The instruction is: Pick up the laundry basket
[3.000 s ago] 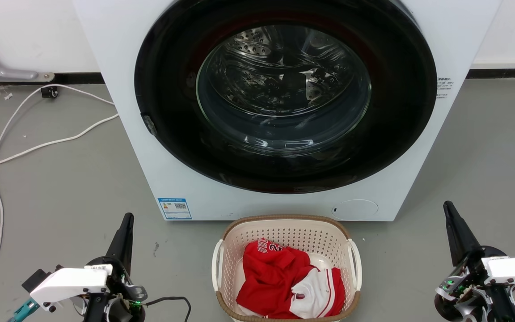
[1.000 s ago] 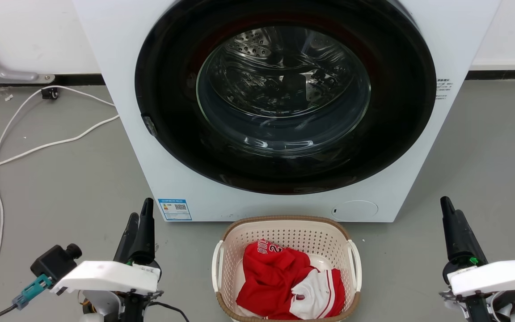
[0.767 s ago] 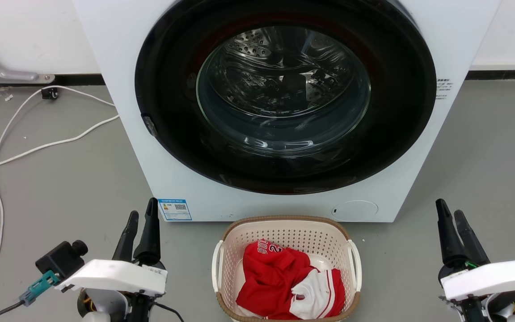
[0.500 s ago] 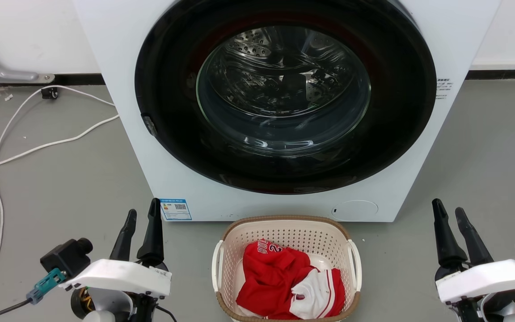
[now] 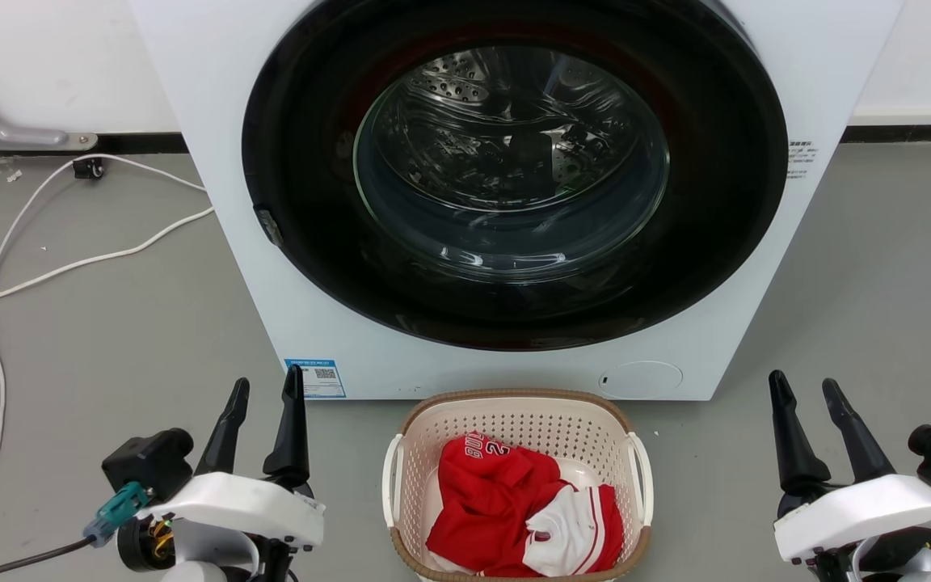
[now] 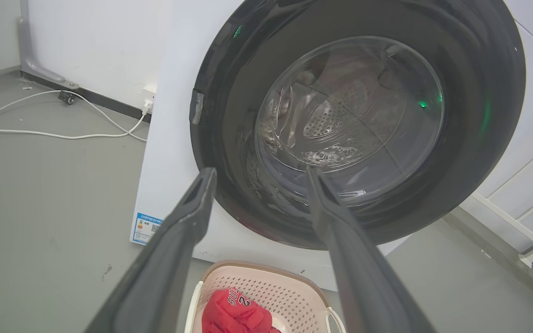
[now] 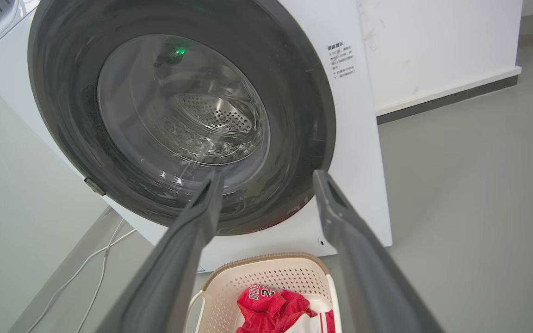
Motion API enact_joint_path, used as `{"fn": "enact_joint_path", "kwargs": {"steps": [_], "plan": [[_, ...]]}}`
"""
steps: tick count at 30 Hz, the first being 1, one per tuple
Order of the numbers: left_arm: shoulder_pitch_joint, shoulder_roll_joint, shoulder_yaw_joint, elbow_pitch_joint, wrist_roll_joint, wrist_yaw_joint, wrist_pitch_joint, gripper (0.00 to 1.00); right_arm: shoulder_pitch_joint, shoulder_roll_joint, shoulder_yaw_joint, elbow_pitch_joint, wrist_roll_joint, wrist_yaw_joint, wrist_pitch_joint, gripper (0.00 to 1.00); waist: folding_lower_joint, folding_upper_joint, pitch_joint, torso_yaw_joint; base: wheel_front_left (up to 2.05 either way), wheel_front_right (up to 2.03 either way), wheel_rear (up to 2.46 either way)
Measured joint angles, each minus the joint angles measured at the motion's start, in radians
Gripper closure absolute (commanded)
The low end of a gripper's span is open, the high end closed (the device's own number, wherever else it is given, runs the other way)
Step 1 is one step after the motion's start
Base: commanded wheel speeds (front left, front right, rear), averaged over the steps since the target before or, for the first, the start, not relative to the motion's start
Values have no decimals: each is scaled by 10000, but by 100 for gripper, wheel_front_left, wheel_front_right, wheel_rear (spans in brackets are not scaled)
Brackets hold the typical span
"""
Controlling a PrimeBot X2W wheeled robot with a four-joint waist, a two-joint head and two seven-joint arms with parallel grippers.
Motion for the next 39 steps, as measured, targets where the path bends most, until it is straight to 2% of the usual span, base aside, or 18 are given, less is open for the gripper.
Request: {"fn": "enact_joint_path", "kwargs": {"steps": [17,39], "plan": [[-110,127,-401,23,1818,309,-437,0,44,6,-21,-274,-2238,0,-102,0,0,0,13,-12,0,0,0],[-145,201,-648,8,3503,577,-897,0,207,17,-31,-512,-4261,2,-228,0,0,0,4,-35,0,0,0]]}}
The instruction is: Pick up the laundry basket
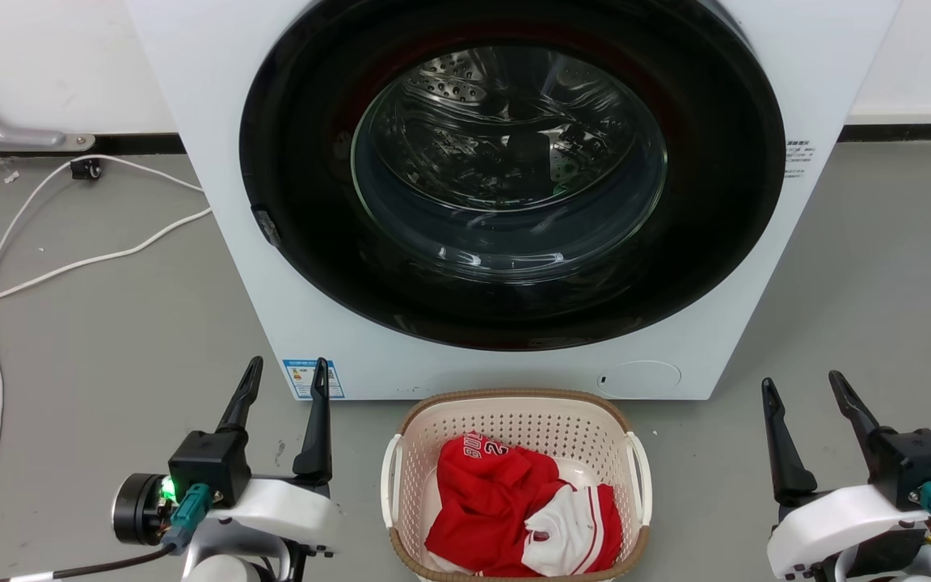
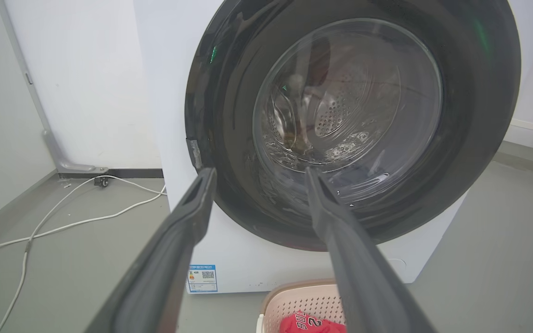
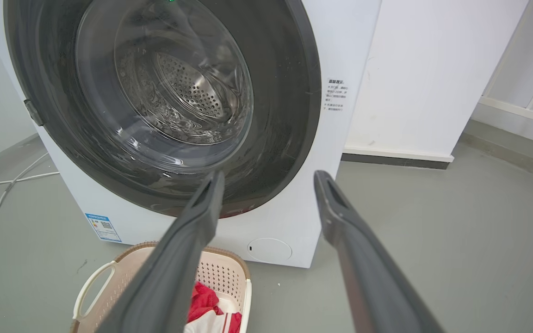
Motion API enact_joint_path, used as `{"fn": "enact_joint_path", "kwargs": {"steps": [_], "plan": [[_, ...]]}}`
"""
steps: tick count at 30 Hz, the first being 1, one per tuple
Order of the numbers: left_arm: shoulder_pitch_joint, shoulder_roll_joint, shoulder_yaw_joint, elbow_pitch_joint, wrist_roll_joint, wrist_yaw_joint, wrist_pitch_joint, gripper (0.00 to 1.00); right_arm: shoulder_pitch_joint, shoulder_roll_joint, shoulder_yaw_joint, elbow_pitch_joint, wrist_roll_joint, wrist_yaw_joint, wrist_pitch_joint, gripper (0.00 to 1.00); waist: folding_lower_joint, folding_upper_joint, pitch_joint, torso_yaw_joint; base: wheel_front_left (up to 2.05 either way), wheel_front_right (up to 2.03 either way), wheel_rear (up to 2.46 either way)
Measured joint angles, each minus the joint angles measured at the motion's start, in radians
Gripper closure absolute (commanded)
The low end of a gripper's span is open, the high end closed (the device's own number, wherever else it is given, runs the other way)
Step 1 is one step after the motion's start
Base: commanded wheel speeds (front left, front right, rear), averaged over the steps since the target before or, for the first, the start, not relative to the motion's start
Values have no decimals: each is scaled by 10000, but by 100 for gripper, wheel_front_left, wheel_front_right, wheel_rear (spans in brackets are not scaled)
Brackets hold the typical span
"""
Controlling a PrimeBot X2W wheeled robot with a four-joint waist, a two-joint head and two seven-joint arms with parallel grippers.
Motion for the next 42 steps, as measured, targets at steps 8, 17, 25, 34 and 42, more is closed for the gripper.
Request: {"fn": "enact_joint_path", "kwargs": {"steps": [8,17,25,34,42], "plan": [[-2,4,-23,48,529,96,-148,0,9,4,-27,-46,-589,0,-88,0,0,0,-16,3,0,0,0],[-1,-19,-10,92,1003,178,-307,0,40,6,-48,-67,-1003,2,-219,0,0,0,-22,-8,0,0,0],[2,-100,54,100,1074,180,-328,0,40,8,-157,56,-732,2,-389,0,0,0,-16,-12,0,0,0],[30,-138,138,127,999,174,-330,0,35,8,-178,194,-625,2,-424,0,0,0,-4,-25,0,0,0],[-2,-157,251,276,980,171,-345,0,-18,8,-197,378,-454,2,-318,0,0,0,100,-38,0,0,0]]}}
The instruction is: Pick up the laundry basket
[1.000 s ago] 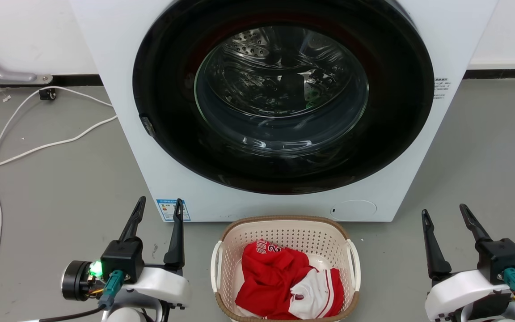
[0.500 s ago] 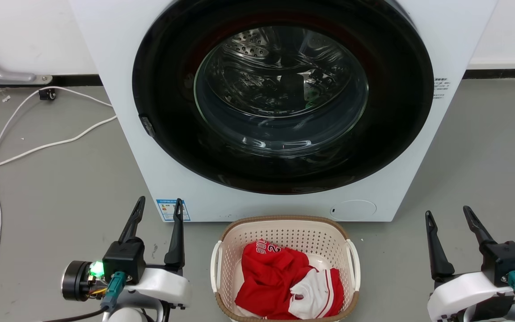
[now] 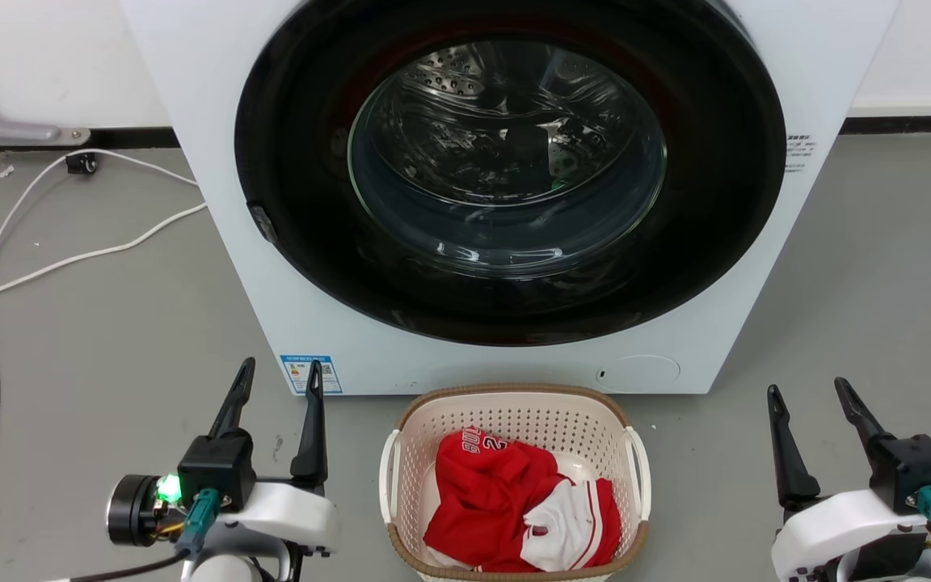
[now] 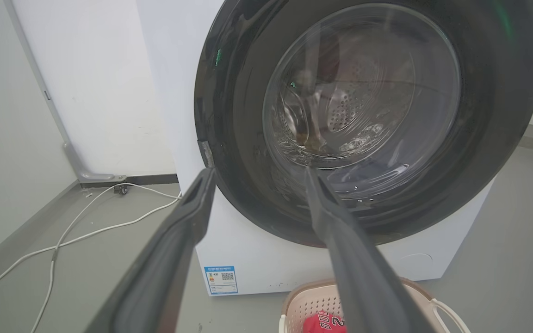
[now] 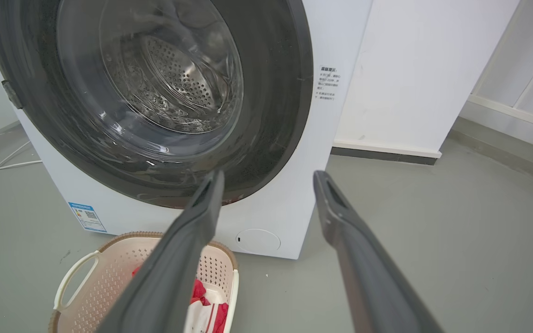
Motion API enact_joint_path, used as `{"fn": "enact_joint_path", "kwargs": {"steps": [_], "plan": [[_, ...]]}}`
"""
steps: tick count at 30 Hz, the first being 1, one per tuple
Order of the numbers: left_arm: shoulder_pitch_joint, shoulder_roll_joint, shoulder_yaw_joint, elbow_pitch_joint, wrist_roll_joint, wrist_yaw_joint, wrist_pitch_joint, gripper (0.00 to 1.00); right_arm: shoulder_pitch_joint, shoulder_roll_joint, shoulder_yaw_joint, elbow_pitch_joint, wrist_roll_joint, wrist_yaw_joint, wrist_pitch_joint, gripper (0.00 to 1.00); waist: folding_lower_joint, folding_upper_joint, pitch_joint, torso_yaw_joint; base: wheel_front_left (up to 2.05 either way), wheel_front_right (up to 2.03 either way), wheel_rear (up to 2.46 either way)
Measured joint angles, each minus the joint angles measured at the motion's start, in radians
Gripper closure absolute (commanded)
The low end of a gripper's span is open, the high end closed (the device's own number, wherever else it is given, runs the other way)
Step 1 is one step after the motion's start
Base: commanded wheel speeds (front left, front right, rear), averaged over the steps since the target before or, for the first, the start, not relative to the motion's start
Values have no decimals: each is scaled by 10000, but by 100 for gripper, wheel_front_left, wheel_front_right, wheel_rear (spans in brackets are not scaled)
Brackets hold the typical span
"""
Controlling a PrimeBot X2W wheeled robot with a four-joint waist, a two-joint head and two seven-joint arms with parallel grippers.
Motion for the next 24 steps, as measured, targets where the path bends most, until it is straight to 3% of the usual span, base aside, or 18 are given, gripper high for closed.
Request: {"fn": "enact_joint_path", "kwargs": {"steps": [10,24], "plan": [[-1570,52,132,1262,-328,-236,38,0,-1387,6,-79,1005,180,0,422,0,0,0,850,-83,0,0,0],[-4555,426,353,4458,-1030,-848,663,0,-4122,10,305,3724,439,0,1227,0,1,0,3061,-242,0,0,0]]}}
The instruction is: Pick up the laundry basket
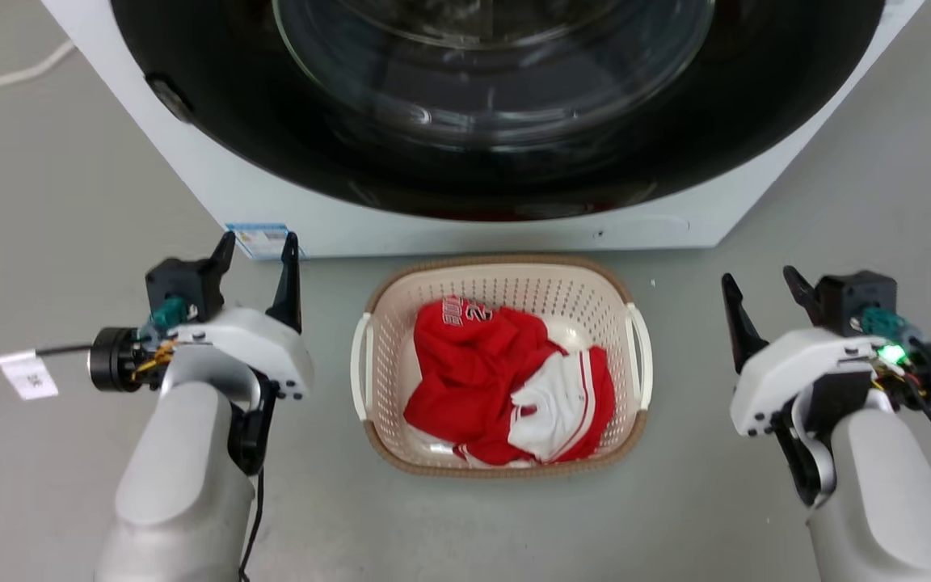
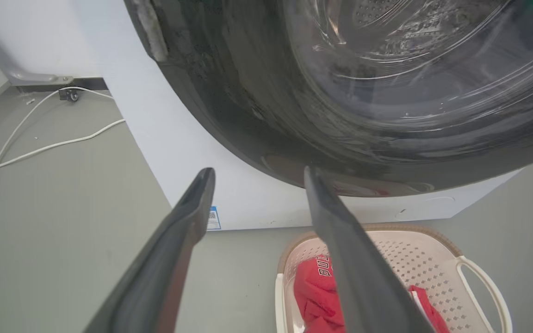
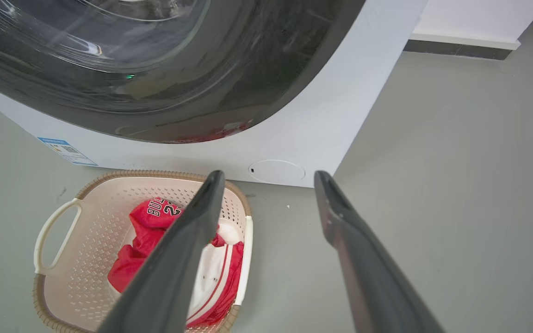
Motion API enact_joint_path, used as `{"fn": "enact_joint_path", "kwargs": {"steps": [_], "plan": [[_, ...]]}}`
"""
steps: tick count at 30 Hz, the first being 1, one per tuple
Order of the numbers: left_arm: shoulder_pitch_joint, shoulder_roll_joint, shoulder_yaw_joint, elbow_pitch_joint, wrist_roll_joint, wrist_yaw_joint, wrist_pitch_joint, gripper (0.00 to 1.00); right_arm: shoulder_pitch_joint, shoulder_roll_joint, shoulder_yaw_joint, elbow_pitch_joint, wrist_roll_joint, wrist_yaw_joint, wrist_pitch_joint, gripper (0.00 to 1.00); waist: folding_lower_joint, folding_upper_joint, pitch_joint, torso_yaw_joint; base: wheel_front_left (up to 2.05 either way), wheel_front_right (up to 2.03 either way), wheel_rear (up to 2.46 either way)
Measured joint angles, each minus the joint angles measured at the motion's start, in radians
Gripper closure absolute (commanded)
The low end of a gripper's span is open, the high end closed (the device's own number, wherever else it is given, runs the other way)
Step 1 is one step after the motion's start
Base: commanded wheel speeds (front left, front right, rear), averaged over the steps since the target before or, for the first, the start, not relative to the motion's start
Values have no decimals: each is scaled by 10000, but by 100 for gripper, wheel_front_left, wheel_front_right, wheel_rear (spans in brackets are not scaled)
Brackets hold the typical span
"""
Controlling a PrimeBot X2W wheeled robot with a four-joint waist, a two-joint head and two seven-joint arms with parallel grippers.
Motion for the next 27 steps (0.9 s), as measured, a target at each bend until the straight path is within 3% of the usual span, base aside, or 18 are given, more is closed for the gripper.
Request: {"fn": "enact_joint_path", "kwargs": {"steps": [16,27], "plan": [[-2802,261,-949,3900,-596,-619,1139,0,-3028,6,1101,4207,1204,0,907,0,0,0,2584,-328,0,0,0],[-3861,443,-2378,4936,-1760,-637,2148,0,-4780,0,2261,6445,2215,0,1172,0,0,0,3771,-541,0,0,0]]}}
